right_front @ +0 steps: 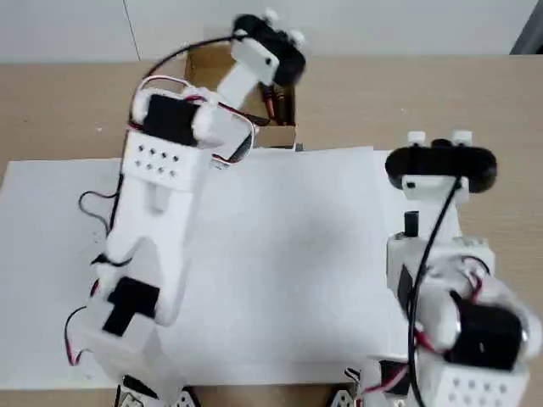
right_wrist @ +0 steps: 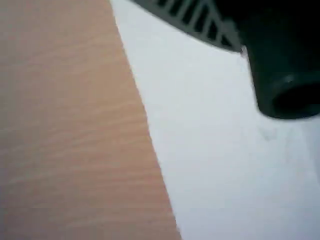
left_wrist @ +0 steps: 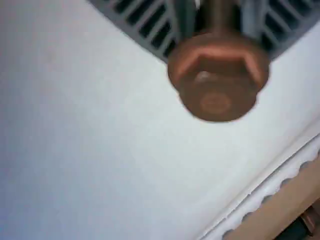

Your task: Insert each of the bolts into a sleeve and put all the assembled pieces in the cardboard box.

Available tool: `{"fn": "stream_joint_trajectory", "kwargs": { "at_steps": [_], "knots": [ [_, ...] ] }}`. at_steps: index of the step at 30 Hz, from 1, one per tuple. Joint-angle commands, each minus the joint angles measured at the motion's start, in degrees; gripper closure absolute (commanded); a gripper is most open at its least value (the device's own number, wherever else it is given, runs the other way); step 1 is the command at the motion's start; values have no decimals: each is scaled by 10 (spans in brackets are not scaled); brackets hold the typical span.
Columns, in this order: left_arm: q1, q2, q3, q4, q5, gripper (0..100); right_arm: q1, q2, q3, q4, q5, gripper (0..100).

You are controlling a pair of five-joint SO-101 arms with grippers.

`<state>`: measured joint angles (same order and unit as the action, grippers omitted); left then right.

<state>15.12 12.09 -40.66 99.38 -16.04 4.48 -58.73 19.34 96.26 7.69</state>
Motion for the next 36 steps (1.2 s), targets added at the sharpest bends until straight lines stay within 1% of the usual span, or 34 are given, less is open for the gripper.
{"fn": "stream_joint_trajectory", "kwargs": {
  "at_steps": [1,7,11,13,16,19,27,30,33,36],
  "knots": [
    [4,-79,20,10,47,995,-4,-56,-27,1,3,995],
    [7,-197,153,8,83,995,-3,-156,-4,1,4,995],
    [41,-287,255,6,107,995,-3,-229,51,0,1,995],
    [62,-330,295,4,134,995,-3,-266,76,-1,1,995],
    [73,-386,361,-22,174,995,-2,-310,99,-4,1,995],
    [71,-435,427,-38,193,995,-2,-327,105,-9,1,995],
    [71,-570,563,-40,251,995,-3,-332,152,-38,0,995],
    [71,-624,622,-74,282,995,-3,-333,186,-55,-2,995],
    [71,-690,694,-117,314,995,-3,-333,218,-81,-30,995],
    [71,-768,774,-164,326,995,-15,-333,258,-119,-38,995]
  ]
}}
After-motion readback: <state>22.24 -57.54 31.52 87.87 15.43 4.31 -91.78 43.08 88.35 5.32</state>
